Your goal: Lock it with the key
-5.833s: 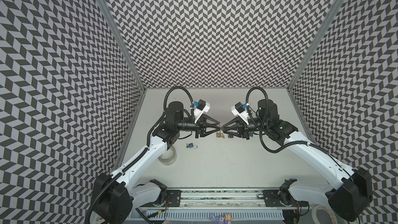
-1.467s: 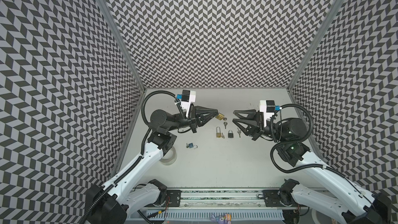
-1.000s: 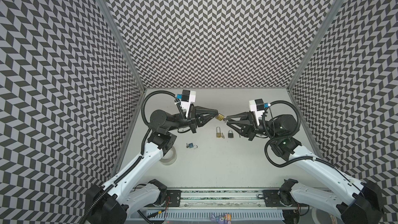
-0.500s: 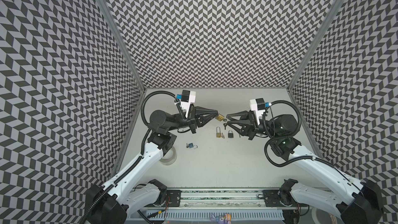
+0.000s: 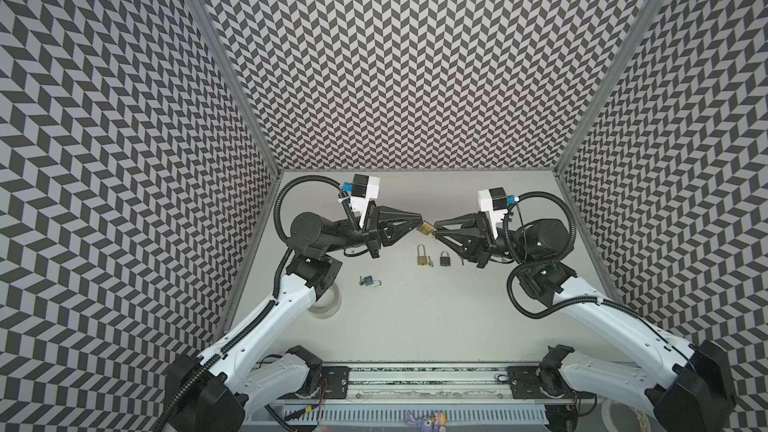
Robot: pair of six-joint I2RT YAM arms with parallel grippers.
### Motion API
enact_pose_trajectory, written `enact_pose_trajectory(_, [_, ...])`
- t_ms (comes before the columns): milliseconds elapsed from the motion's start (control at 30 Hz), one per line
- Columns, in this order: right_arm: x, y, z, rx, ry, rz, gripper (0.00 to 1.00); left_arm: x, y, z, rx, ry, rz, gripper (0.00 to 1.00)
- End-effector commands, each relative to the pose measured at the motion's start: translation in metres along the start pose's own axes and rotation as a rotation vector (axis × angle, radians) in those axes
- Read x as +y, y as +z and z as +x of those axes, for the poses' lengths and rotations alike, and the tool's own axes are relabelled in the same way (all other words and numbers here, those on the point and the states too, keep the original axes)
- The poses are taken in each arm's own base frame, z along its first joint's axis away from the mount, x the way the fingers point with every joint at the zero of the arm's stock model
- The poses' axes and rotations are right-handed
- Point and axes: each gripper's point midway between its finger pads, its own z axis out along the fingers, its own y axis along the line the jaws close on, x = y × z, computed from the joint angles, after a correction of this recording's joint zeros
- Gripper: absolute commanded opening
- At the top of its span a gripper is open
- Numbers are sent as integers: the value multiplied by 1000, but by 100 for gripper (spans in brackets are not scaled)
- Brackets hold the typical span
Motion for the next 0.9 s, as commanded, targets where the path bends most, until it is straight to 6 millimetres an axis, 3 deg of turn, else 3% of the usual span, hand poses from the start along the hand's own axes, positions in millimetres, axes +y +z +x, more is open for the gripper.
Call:
enact_pose_trajectory(0, [14, 3, -17, -30, -44, -54, 21, -7, 1, -4, -10, 19, 29, 0])
enact_pose_trajectory(467, [14, 1, -15, -26, -41, -47, 0, -7, 1, -5, -9, 24, 22, 0])
enact_pose_trajectory(867, [16, -4, -11, -17, -63, -25, 0, -13, -4, -15, -19, 52, 18, 0])
